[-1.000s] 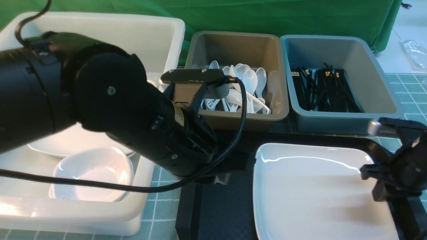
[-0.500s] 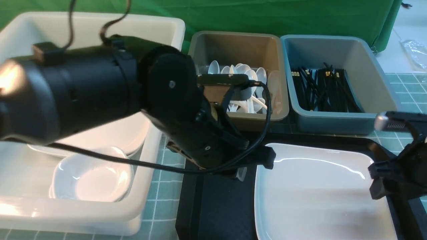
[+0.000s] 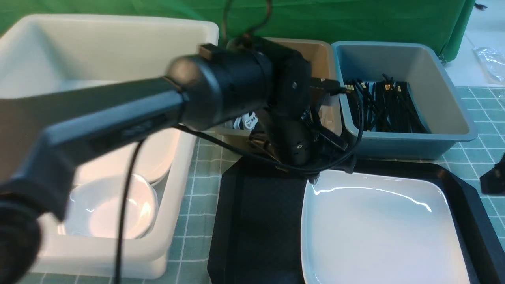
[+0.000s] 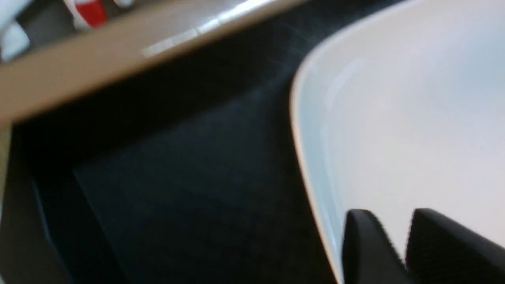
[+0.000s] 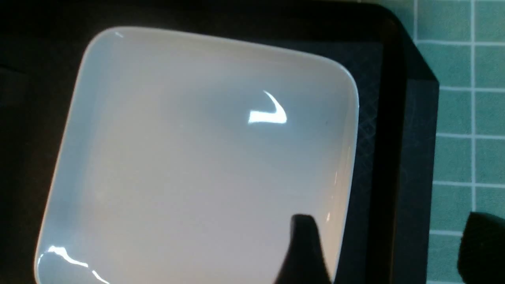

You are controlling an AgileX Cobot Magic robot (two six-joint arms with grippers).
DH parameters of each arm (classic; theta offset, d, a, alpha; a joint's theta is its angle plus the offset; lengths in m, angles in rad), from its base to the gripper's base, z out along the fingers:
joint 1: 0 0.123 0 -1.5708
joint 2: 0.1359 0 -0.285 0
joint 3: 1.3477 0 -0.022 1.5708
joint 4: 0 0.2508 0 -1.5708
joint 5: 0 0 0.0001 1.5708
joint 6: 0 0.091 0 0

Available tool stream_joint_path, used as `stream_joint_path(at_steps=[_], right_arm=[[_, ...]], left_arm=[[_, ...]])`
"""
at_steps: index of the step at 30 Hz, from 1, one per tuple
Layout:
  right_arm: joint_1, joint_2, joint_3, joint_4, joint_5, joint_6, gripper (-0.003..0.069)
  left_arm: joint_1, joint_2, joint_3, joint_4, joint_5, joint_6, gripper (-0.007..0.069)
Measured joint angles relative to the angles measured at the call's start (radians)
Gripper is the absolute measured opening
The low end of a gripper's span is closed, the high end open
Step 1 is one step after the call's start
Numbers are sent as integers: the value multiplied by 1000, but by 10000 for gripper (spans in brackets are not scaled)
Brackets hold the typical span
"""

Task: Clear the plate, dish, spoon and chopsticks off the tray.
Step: Use the left arm to grab a plate from the dinner plate

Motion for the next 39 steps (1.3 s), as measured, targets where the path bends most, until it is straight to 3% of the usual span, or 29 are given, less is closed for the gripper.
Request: stream_joint_path(at_steps=[4, 6, 11, 15, 23, 29, 35, 39], right_arm=[[0, -33, 0, 0, 7, 0, 521], [0, -34, 0, 0, 12, 0, 521], [0, -34, 1, 0, 17, 0, 521], [0, -34, 2, 0, 19, -1, 521], [0, -34, 2, 0, 19, -19, 521], [0, -34, 2, 0, 19, -29, 521], [0, -34, 2, 0, 20, -31, 521], [0, -34, 2, 0, 20, -31, 521]], left_arm=[[3, 72, -7, 13, -100, 0, 432], [6, 92, -7, 13, -136, 0, 503], [9, 132, -7, 13, -193, -1, 612], [9, 162, -8, 12, -207, -5, 618], [9, 196, -16, -74, -247, 3, 483], [10, 205, -18, -174, -235, 21, 165], [10, 186, -17, -187, -173, 17, 162], [9, 144, -17, -186, -123, 29, 119]])
